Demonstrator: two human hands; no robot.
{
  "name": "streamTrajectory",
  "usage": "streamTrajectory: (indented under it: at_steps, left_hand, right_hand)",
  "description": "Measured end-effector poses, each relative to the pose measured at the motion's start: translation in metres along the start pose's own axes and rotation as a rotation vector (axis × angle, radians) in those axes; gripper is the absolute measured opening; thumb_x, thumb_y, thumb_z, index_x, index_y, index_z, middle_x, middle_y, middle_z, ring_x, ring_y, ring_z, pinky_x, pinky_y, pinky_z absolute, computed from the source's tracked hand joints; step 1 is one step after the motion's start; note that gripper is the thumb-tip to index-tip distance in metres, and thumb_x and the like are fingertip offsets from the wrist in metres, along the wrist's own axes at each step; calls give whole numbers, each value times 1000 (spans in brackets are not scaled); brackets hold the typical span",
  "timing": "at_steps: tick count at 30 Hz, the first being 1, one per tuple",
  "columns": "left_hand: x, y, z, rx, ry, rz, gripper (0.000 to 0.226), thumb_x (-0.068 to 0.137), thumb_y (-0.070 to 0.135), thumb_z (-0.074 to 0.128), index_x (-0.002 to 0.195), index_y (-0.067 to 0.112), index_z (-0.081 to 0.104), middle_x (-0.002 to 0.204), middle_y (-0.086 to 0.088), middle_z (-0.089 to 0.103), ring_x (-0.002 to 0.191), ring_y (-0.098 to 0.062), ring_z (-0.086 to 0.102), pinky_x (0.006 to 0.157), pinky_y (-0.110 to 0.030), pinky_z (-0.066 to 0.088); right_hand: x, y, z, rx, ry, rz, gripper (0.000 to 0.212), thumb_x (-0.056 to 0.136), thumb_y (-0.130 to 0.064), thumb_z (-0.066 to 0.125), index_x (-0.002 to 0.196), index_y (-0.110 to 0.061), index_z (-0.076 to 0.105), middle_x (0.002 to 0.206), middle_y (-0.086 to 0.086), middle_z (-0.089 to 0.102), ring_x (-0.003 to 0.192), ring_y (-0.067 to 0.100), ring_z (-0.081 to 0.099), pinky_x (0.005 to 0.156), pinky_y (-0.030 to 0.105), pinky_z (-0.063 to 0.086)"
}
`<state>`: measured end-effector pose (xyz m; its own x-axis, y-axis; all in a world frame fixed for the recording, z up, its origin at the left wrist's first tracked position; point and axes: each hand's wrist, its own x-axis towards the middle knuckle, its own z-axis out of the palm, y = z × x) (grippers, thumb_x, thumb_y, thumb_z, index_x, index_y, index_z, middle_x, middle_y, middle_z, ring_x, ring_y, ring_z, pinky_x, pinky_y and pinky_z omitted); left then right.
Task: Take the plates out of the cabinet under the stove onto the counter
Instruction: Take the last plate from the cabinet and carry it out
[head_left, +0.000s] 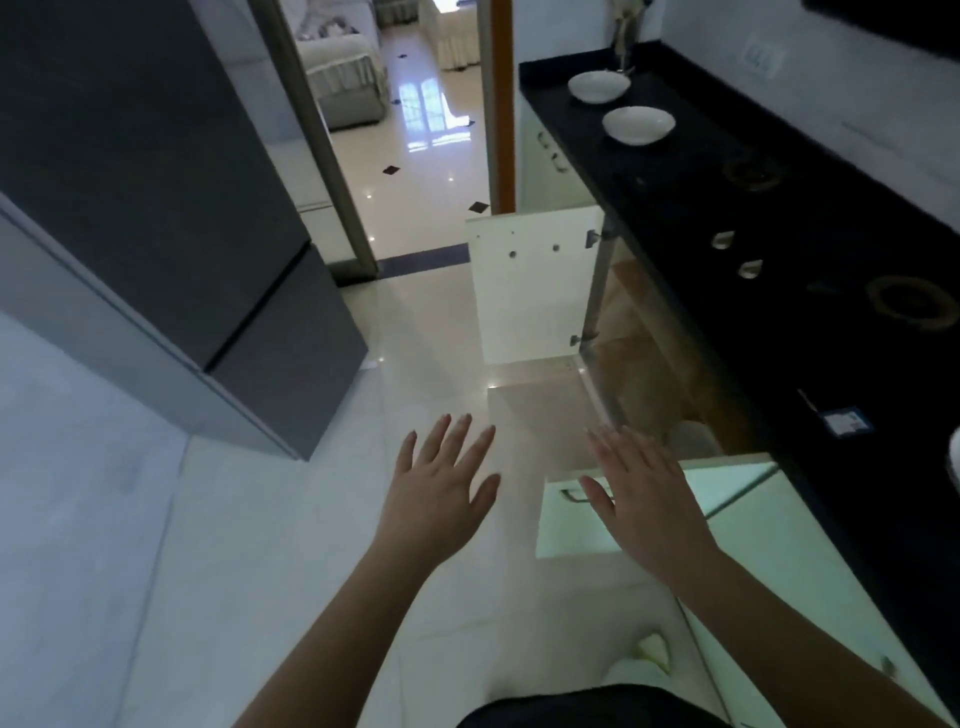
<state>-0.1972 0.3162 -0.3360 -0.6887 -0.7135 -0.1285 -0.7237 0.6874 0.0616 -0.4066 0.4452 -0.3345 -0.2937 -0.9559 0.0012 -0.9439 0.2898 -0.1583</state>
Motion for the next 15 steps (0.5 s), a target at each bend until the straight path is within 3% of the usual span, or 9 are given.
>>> streamTrajectory:
  at_steps: [4,8,15]
  left_hand:
    - [-30,-44,-3,-19,20,-102,74,87,67,-13,155,40,0,166,7,3,151,-17,-7,123,-48,1]
    - [-38,-66,-2,-26,35,-149,68,92,64,-3,155,40,1,166,6,5,152,-17,-6,123,-47,0]
    - [6,-91,-1,-13,34,-132,67,93,65,-2,155,40,3,166,6,7,152,-17,-4,121,-47,-3]
  right_hand:
    - [9,-45,6,1,-9,-96,57,96,-46,33,137,-12,54,136,12,59,126,33,54,107,48,41]
    - [26,-65,11,-34,-71,-145,55,100,-46,36,148,-18,38,150,6,44,139,27,38,116,44,28]
    - [80,-59,18,-62,-130,-151,78,90,-55,-3,152,-21,29,156,4,34,144,25,28,118,44,22]
